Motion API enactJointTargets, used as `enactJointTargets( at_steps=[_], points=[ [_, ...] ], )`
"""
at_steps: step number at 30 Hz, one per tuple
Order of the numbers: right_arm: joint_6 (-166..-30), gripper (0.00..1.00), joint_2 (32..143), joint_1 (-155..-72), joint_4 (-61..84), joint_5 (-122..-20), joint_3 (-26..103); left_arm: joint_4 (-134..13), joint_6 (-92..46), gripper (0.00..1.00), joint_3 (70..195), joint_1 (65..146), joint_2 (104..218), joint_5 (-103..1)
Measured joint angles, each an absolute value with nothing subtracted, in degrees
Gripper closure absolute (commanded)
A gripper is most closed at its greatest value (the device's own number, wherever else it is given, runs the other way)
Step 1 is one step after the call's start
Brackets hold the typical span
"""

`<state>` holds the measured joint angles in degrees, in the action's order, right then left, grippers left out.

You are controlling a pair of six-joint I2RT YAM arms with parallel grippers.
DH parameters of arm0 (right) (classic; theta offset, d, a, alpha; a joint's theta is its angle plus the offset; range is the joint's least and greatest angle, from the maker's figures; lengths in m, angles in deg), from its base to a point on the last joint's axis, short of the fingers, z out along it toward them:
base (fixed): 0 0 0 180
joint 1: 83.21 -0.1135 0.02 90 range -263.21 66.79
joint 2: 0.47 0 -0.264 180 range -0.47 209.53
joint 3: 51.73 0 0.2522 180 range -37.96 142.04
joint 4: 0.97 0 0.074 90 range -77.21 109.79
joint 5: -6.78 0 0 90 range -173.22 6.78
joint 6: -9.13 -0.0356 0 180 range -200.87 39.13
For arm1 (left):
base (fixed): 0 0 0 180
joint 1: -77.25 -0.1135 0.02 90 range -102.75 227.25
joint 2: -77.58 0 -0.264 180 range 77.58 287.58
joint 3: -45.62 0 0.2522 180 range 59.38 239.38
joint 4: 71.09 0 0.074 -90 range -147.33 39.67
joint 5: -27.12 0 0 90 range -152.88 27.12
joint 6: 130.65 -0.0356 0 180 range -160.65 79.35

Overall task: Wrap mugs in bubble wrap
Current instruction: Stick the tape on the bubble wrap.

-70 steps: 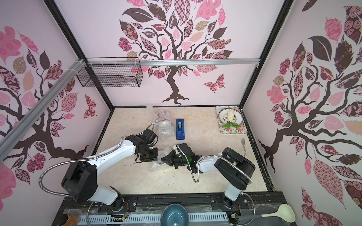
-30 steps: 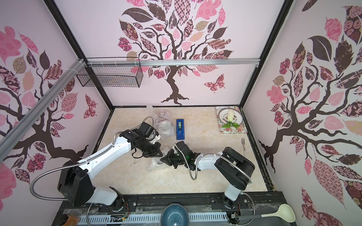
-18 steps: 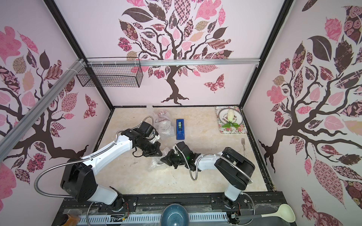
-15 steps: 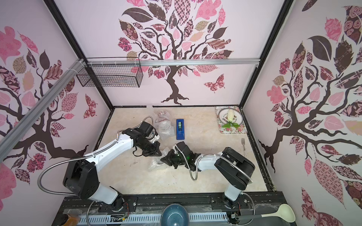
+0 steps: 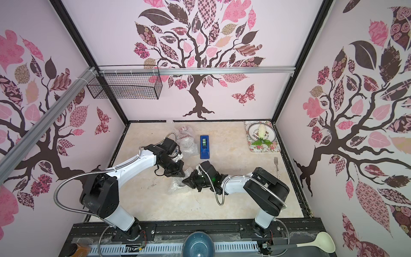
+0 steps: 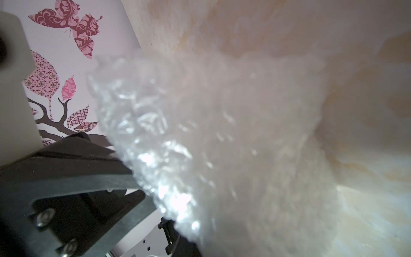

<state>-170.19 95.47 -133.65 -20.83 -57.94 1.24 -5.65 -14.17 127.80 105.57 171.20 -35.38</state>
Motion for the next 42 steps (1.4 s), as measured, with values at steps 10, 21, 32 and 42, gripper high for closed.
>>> enactJointTargets(
  at_steps=[10,21,32,42],
  points=[
    [-170.19,1.0,95.47,-133.65,-21.38,-57.92,0.97,-7.51,-14.04,0.97,129.09,105.46,172.91,-35.88],
    [-170.21,1.0,95.47,-133.56,-21.95,-58.21,0.93,-7.38,-15.17,0.98,131.08,105.46,174.48,-39.9],
    [-170.21,1.0,95.47,-133.67,-21.88,-58.05,0.91,-8.58,-15.41,1.0,131.26,104.91,174.48,-43.31],
    [-170.21,1.0,95.47,-133.67,-21.77,-58.01,0.93,-9.89,-15.72,1.0,131.04,104.91,175.86,-40.93]
  ],
)
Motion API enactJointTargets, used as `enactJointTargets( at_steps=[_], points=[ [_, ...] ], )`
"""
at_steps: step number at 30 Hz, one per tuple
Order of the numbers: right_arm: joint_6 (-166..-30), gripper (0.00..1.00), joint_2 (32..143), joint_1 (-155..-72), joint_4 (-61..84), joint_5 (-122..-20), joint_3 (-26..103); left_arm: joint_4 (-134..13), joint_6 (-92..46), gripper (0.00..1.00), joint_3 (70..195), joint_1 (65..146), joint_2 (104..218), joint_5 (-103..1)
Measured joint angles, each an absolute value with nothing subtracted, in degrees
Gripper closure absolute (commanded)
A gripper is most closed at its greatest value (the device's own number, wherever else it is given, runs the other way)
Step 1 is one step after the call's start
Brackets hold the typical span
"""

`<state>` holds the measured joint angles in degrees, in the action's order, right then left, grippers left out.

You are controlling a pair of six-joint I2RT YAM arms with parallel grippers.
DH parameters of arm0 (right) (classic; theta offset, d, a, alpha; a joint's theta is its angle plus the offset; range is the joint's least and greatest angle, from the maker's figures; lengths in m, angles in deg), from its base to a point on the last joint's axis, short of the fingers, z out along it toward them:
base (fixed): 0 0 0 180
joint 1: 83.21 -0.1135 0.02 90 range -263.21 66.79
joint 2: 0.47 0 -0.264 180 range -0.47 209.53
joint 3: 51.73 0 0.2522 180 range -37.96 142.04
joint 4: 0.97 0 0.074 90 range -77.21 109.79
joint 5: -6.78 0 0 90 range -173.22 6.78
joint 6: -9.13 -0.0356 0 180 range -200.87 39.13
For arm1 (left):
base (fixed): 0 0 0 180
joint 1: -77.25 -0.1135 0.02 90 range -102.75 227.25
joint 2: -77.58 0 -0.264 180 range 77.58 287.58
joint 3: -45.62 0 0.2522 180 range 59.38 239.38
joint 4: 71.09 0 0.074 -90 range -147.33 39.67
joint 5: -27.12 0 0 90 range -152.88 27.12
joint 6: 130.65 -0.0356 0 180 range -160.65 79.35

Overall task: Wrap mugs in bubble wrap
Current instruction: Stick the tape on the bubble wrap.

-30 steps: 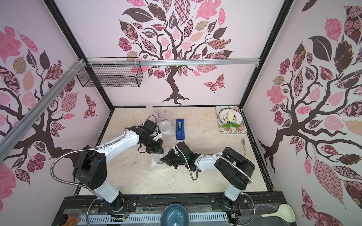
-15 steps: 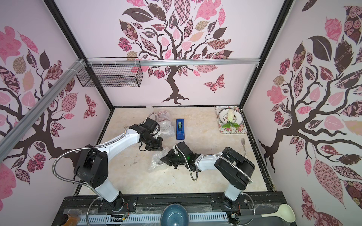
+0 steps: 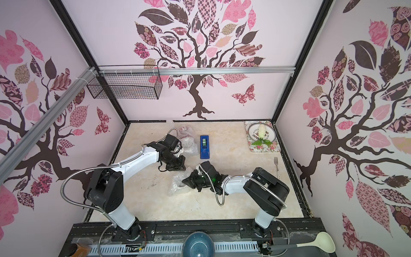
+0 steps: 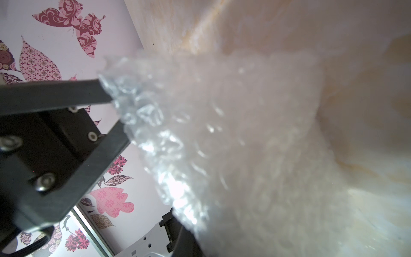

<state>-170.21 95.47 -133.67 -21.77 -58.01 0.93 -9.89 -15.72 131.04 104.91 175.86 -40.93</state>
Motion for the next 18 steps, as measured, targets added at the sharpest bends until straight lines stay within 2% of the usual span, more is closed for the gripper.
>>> enactJointTargets(
  at_steps=[5,8,11,14,18],
  points=[
    [-170.19,1.0,95.47,-133.67,-21.73,-58.01,0.93,-9.19,-16.31,1.0,131.01,104.87,177.12,-41.71],
    [-170.19,1.0,95.47,-133.67,-21.69,-58.05,0.93,-7.93,-15.72,0.85,131.3,104.04,175.35,-42.78],
    [-170.19,1.0,95.47,-133.67,-21.58,-58.1,0.93,-6.15,-14.08,0.79,133.16,101.18,170.02,-44.05],
    [-170.21,1.0,95.47,-133.67,-21.53,-58.1,0.93,-5.78,-13.1,0.8,135.54,98.33,162.72,-44.36],
    [-170.21,1.0,95.47,-133.67,-21.51,-58.1,0.93,-5.74,-10.93,0.94,133.97,98.27,153.21,-39.44]
  ],
)
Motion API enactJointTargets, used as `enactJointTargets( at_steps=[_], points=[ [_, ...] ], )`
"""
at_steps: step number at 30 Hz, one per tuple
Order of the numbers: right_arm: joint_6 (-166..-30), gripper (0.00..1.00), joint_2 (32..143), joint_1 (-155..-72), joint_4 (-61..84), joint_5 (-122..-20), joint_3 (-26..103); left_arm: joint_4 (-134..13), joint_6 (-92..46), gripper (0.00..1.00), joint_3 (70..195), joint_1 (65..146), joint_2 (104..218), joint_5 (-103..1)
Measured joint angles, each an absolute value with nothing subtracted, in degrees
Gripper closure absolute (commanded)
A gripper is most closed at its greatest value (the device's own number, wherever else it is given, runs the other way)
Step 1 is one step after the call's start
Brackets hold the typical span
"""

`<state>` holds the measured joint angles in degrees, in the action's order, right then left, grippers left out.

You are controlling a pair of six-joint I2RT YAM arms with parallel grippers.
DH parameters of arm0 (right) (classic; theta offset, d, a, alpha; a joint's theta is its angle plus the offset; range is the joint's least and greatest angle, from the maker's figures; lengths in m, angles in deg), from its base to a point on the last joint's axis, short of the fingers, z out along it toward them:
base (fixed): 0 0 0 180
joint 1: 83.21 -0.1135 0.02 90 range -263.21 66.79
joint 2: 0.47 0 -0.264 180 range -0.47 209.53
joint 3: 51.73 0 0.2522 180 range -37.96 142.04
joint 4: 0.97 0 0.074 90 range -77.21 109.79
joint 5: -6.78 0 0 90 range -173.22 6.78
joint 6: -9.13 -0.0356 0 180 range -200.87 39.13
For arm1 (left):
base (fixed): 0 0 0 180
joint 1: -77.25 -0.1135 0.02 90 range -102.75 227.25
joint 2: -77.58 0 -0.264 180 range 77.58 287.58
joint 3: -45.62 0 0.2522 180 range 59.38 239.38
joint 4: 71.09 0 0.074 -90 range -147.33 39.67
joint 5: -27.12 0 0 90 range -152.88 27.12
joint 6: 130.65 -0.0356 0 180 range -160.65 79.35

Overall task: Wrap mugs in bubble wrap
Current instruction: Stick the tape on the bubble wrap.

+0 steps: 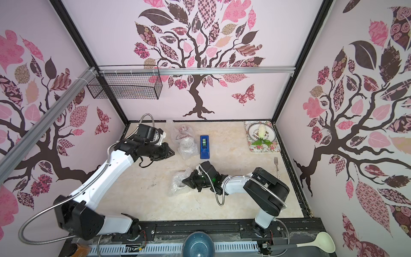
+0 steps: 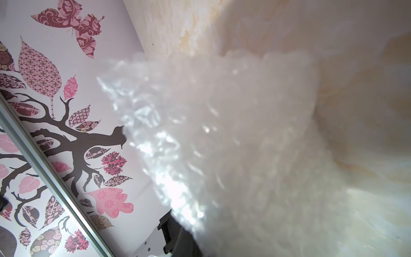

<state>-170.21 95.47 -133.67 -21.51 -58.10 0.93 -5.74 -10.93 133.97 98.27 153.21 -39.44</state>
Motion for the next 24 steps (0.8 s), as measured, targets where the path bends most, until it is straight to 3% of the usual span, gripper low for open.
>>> enactJointTargets(
  at_steps=[3,8,24],
  points=[
    [-170.19,1.0,95.47,-133.67,-21.4,-58.1,0.93,-9.37,-6.85,1.0,125.31,100.65,148.19,-33.67],
    [-170.19,1.0,95.43,-133.71,-21.03,-58.1,0.97,-12.23,-0.29,1.0,113.4,105.15,146.74,-28.99],
    [-170.1,1.0,95.43,-134.08,-20.68,-58.56,1.15,-14.66,0.93,1.0,110.25,106.62,151.75,-26.17]
  ],
)
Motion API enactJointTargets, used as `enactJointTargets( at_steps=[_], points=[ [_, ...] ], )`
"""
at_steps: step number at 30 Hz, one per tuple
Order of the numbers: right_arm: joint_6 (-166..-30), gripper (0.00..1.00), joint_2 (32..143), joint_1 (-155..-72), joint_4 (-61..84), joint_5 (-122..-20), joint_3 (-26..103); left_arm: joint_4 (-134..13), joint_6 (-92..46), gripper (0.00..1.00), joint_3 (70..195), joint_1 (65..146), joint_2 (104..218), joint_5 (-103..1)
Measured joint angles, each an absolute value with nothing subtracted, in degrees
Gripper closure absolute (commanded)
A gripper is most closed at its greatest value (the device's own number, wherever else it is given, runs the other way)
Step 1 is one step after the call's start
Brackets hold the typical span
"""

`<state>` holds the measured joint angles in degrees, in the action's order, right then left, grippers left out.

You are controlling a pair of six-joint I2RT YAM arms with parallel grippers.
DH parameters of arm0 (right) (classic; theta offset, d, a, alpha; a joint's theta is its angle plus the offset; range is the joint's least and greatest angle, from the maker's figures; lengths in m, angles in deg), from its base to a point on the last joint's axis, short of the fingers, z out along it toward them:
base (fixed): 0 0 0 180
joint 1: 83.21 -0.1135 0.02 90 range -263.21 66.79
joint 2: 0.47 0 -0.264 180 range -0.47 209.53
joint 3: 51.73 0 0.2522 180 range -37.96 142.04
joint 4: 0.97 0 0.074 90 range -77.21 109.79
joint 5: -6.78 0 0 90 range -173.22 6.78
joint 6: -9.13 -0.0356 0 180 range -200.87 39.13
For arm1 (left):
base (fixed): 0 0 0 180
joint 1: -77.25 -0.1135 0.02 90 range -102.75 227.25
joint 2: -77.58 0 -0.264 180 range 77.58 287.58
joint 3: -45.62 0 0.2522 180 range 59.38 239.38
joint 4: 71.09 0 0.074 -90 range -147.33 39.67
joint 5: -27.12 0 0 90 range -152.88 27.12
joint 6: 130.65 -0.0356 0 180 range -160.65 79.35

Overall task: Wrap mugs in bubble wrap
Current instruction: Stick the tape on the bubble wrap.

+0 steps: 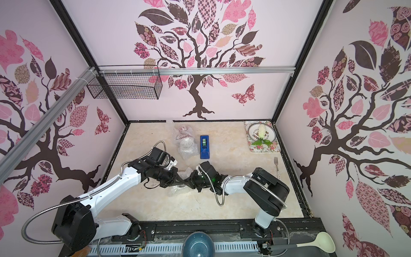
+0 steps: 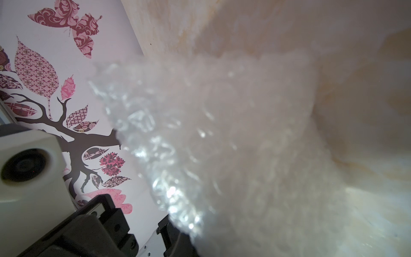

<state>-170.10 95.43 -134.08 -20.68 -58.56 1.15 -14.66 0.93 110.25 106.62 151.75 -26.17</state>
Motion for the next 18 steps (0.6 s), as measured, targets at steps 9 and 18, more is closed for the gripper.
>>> enactJointTargets(
  at_steps=[9,18],
  points=[
    [-170.1,1.0,95.43,-134.17,-20.66,-58.8,1.15,-14.72,0.08,1.0,107.76,106.62,152.29,-27.09],
    [-170.03,1.0,95.54,-134.43,-20.11,-59.1,1.52,-18.42,1.09,1.0,107.08,106.62,154.02,-26.7]
  ],
)
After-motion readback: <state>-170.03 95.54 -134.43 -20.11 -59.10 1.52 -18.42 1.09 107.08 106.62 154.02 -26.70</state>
